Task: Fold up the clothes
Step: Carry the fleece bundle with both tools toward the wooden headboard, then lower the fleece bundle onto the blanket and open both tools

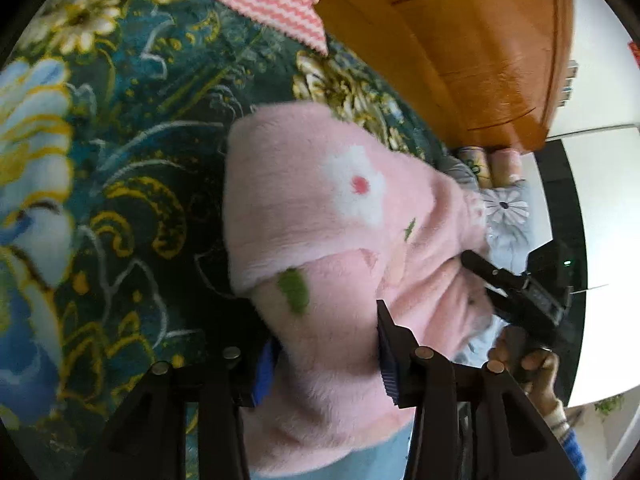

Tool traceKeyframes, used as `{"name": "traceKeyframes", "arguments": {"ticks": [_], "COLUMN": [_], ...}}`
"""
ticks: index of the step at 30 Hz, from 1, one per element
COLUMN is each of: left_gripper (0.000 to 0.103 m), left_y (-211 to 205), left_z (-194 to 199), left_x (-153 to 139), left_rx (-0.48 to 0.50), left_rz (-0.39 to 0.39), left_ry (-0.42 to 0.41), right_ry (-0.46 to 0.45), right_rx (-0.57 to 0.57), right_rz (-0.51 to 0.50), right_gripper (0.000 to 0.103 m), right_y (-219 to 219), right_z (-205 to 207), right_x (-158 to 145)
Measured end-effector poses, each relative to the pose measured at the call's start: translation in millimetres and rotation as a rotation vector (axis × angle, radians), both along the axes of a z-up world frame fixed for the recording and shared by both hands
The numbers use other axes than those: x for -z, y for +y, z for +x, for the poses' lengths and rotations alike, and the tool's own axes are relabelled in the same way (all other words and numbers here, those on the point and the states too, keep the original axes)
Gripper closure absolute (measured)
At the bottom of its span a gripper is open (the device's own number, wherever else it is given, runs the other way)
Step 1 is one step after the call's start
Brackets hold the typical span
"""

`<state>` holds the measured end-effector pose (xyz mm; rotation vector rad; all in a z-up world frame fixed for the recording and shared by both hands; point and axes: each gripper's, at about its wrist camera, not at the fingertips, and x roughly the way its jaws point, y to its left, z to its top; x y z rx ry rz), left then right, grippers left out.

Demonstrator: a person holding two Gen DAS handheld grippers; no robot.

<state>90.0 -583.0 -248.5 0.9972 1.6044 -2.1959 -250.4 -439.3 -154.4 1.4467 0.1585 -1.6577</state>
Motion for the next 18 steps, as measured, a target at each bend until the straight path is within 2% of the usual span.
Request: {"name": "traceKeyframes", "arguments": {"ticks": [3, 4, 7, 8, 11, 14, 18], "left_gripper": [0.053, 0.053, 0.052, 0.052, 0.051, 0.05, 0.05], "left_y": [1.3, 4.1, 13.7, 24.5, 55.1, 73.5, 75.3], "left_z": [18.2, 23.0, 2.3, 0.5, -3.9, -21.9, -37.0], "left_x": [-19.6, -25.8, -39.5, -49.0, -69.1, -67.2, -43.6], "left_rx": [-0.013, -0.013, 0.01, 0.027, 0.077, 0.12, 0.136], "left_rz": [-0.054, -0.089, -0.227, -0.269, -0.383, -0.428, -0.39], "left_ry": [-0.016, -0.03, -0.054, -0.05, -0.04, -0.05, -0.101], "right_ry": [0.04, 0.083, 0.251, 0.304, 0.365, 0.375, 0.411], "right_rx": [-0.001, 0.01, 0.024, 0.012, -0.12, -0.266, -0.275], "right_rz": [0.013, 0.02, 0.013, -0.003, -0.071, -0.054, 0.044], "right_gripper": [0.032, 0.032, 0.032, 0.032, 0.032, 0.032, 0.032], "right_y": [15.7, 20.2, 30.3, 31.1, 20.0, 0.5, -14.7], "right_z": [0.4, 1.8, 16.7, 26.3, 66.0, 95.7, 86.2], "right_x": [-7.5, -15.0, -45.5, -55.8, -69.6, -51.8, -14.2]}}
